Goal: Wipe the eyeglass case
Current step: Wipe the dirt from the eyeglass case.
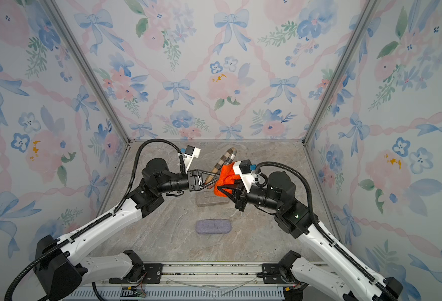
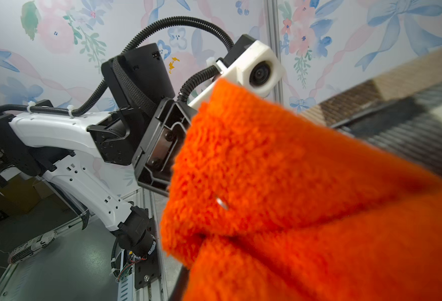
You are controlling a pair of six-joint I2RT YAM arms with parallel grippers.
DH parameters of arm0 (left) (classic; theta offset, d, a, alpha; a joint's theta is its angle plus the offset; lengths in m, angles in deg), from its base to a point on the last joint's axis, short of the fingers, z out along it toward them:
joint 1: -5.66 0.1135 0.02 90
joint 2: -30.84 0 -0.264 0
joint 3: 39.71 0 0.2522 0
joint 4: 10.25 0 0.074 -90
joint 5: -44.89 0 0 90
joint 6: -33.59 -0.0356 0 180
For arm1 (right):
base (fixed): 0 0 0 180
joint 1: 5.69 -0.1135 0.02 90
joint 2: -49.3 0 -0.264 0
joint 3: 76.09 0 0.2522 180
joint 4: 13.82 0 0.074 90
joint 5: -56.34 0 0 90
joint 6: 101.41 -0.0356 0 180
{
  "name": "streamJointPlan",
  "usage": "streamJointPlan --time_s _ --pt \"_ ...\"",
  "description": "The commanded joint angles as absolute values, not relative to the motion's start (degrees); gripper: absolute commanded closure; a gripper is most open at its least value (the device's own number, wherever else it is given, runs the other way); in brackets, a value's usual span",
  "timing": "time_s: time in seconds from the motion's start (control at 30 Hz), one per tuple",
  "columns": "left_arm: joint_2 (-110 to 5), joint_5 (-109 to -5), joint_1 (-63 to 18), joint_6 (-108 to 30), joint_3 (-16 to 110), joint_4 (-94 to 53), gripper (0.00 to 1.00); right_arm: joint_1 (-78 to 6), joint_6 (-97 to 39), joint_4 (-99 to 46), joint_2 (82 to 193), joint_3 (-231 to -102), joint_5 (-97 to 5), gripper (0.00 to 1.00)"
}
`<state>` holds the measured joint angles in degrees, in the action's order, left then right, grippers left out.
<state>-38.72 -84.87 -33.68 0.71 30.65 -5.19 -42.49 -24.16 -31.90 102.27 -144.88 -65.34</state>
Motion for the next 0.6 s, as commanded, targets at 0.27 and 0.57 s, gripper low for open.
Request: streamJointPlan --time_s 0.27,0.57 --pt "-35.79 -88.8 -35.17 -1.29 26.52 -6.18 0.74 -24.78 -29.08 -30.3 103.57 -150.78 -60.72 1.0" --pt "-45.97 -81.96 -36.45 -14.32 32.08 -14.12 0.73 -21.11 -29.39 -53.13 98.01 -152.74 -51.2 1.0"
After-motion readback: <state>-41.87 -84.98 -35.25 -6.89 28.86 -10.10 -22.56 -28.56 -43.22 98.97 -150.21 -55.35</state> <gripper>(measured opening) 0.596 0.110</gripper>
